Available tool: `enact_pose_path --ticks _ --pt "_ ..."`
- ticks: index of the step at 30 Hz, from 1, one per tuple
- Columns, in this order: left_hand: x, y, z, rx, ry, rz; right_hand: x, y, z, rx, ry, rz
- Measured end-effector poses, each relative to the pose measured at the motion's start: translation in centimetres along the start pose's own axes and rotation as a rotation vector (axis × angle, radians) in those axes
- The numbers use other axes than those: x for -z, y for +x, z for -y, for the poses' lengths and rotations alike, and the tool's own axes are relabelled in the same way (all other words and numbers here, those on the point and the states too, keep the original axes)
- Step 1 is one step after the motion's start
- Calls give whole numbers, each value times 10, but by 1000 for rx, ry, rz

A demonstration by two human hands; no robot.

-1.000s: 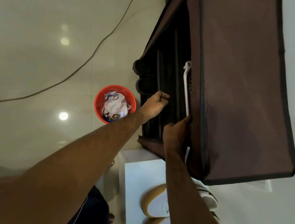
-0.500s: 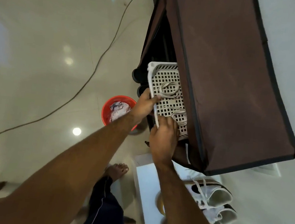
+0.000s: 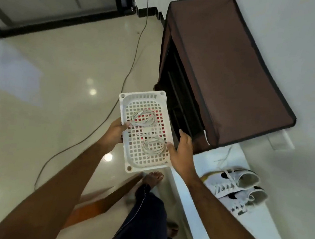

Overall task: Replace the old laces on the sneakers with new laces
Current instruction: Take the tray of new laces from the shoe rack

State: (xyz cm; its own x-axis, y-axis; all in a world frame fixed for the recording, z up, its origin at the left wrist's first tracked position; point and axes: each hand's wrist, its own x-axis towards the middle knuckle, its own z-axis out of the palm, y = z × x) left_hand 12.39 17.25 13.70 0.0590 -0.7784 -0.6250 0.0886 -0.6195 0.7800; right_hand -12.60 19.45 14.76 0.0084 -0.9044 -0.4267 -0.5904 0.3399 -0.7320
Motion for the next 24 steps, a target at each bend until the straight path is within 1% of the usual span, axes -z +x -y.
enact_pose_path --ticks 2,3,7,9,11,13,15,17,19,22,24 --pt "0 -24 -5 6 56 84 7 -17 -2 -148 279 100" --pt "-4 -35 -7 5 100 136 14 -29 -4 -175 363 110" --pt "-44 -66 -17 -22 276 341 44 -73 -32 -211 469 52" --pt "-80 -79 -15 -22 334 431 64 -102 -54 -254 511 -6" --pt "-106 -88 -5 -13 343 438 79 -127 -73 -273 514 -89" --pt "-137 -97 15 25 286 424 102 -157 -98 -341 523 -193" --pt "-156 -109 36 55 219 406 114 -184 -124 -421 597 -215" --pt "-161 -120 55 55 198 347 118 -200 -142 -404 676 -197" --pt "-170 -136 72 39 211 318 120 -214 -159 -368 732 -229" --pt "-184 -164 85 60 242 352 121 -227 -174 -305 678 -224" --pt "-200 -175 91 92 314 398 122 -237 -185 -266 653 -216"
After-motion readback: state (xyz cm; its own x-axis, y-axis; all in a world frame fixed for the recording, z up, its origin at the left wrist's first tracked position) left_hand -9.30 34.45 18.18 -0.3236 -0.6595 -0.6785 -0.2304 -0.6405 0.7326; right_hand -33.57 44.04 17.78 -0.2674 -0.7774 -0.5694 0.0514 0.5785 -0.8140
